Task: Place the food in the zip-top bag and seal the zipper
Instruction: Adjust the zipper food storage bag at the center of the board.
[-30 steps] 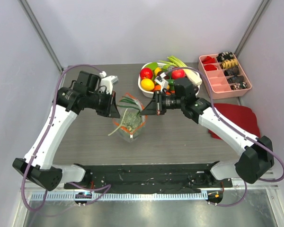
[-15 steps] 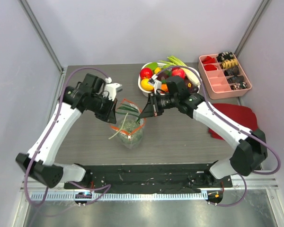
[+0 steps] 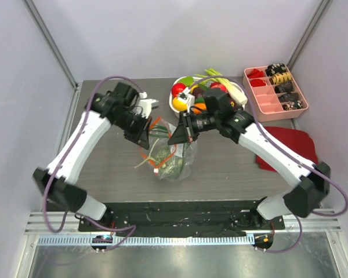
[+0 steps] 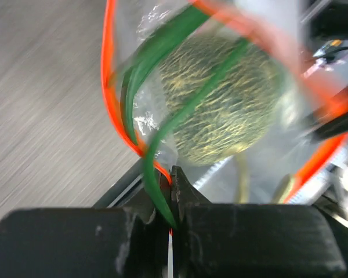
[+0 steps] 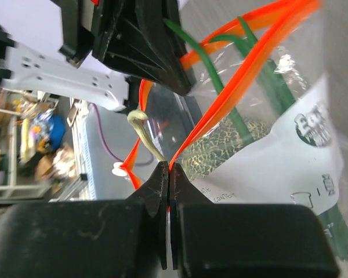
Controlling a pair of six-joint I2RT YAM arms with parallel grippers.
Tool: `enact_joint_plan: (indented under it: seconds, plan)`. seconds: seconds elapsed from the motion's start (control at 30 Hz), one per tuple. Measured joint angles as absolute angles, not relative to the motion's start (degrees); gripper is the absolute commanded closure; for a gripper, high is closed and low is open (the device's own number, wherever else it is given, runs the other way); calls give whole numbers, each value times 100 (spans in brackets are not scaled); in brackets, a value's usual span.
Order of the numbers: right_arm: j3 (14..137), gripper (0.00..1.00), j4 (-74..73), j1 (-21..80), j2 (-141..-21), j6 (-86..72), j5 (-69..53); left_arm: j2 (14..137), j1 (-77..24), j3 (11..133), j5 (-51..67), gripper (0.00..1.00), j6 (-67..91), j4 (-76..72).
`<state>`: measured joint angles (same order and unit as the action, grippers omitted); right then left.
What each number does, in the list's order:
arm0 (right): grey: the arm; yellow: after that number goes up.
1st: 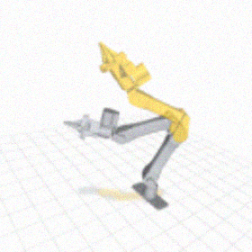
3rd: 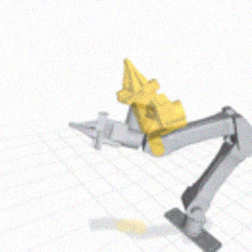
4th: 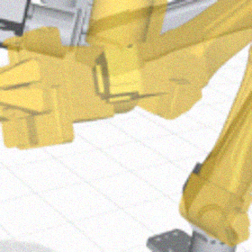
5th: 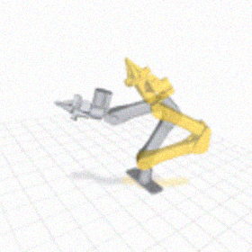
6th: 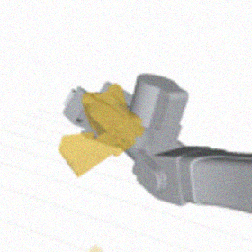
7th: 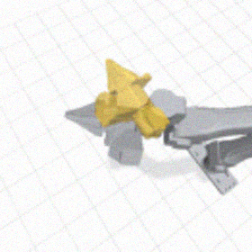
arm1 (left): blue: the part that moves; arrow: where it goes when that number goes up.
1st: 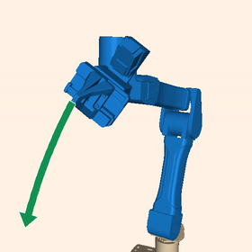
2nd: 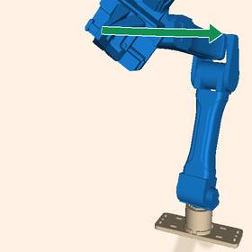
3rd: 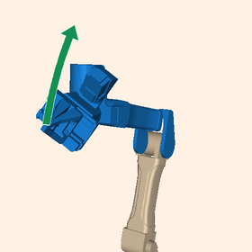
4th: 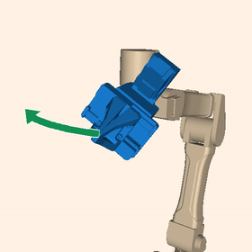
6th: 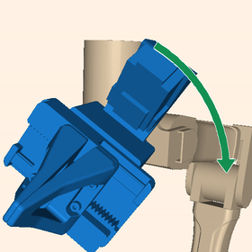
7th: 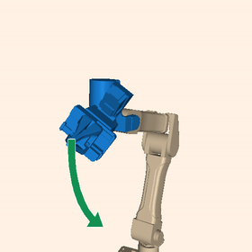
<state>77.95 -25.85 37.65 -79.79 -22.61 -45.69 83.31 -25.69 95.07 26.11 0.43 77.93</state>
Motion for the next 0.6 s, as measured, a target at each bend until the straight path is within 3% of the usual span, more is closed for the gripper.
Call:
enact_joint_plan:
  seconds: [0.13, 0.33, 0.47, 0.6]
  plan:
    - [7924, 99, -2969, 3765, -8521, -2379, -4609, 9100, -2246, 9767, 3170, 100, -12, 7767]
    - [8176, 99, -2921, 3667, -8079, -2141, -4539, 7773, -2047, 9633, 3201, 100, 217, 7585]
    - [8560, 99, -2954, 3594, -8270, -2215, -4744, 7660, -2093, 10322, 3352, 100, 292, 7540]
    - [7815, 99, -2578, 3559, -7915, -2121, -4381, 7384, -2126, 9153, 2838, 100, 440, 7212]
